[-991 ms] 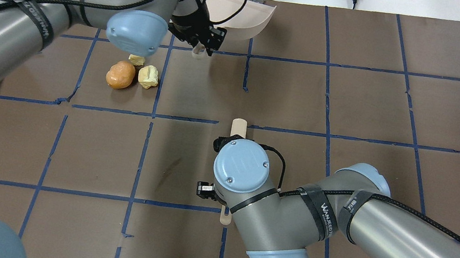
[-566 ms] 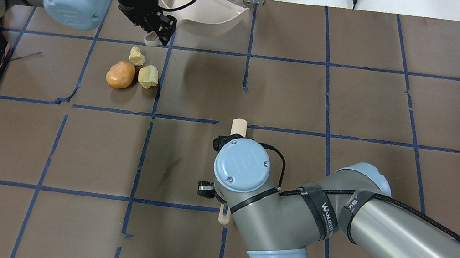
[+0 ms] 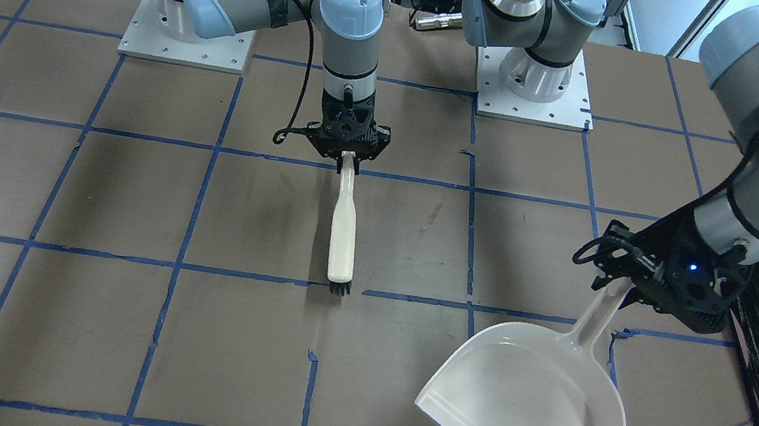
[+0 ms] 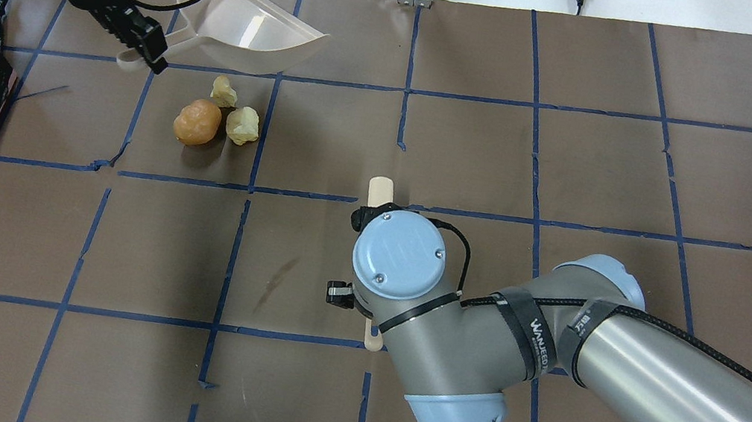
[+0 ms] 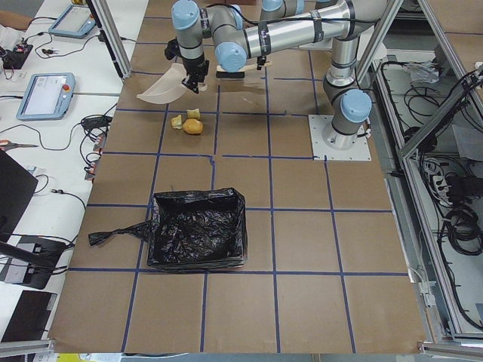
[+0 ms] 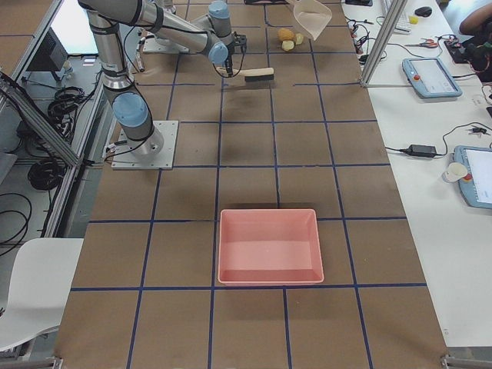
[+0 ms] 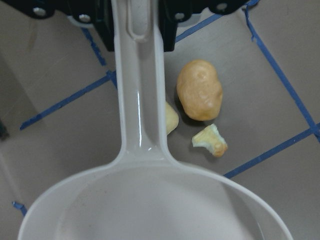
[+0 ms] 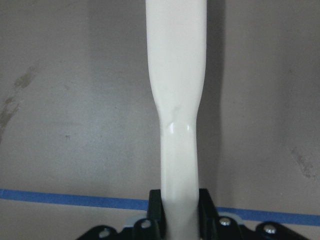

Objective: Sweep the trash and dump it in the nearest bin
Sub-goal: 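Lift the dustpan toward the potato with the left gripper while the right lifts the brush, then lower the dustpan beside the potato and bring the brush over with the right gripper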

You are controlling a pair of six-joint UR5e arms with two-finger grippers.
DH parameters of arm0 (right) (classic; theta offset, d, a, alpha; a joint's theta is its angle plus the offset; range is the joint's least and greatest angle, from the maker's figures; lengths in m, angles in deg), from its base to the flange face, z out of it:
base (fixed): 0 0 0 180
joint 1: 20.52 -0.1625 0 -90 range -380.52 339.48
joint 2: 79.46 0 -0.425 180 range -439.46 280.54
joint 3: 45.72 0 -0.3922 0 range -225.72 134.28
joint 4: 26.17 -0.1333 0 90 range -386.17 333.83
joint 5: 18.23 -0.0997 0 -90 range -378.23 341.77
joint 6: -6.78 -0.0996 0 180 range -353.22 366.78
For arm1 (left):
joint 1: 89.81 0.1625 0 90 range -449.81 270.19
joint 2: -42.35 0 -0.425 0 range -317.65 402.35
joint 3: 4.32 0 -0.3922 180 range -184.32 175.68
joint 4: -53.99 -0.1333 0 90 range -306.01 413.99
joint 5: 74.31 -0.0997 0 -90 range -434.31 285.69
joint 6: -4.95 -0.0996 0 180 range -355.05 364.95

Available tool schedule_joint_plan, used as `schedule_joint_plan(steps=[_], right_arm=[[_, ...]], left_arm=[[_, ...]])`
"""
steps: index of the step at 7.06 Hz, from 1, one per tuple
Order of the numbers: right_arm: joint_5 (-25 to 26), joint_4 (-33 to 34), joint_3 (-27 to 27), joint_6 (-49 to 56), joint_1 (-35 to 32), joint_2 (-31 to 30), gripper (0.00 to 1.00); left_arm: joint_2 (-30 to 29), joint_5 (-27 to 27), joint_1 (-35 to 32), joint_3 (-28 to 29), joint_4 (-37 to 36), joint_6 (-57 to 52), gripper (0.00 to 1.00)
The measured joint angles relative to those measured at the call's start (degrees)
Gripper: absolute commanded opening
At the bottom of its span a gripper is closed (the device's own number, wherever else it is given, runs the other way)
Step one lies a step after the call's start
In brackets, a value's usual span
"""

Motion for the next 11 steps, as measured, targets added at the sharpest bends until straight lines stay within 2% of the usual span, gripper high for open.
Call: schedule_joint_plan(steps=[2, 4, 6, 7, 8, 11], right_arm=[[0.5, -8.0, 8.0, -6.2, 0.6, 1.0, 0.03], [-0.4, -18.0, 19.5, -19.7, -0.6, 6.2, 0.02], [-2.4, -32.5, 38.2, -32.7, -4.2, 16.5, 0.02], [-2.8, -36.6, 46.7, -37.7, -6.1, 21.7, 0.02], [-3.5, -38.3, 52.2, -42.0, -7.5, 25.2, 0.01], [-7.5, -38.7, 60.1, -50.3, -11.5, 31.9, 0.00]], left_arm=[[1.8, -0.4, 6.5, -0.9, 3.9, -13.0, 0.03], [2.3, -2.6, 12.5, -1.2, 6.2, -22.9, 0.04], [1.1, -4.3, 17.3, -1.1, 4.7, -32.2, 0.04], [-0.4, -4.5, 19.1, -0.9, 1.9, -38.2, 0.04], [-2.3, -4.7, 19.9, -0.6, -1.1, -44.9, 0.04], [-6.4, -7.6, 20.4, 0.7, -6.7, -63.7, 0.04]])
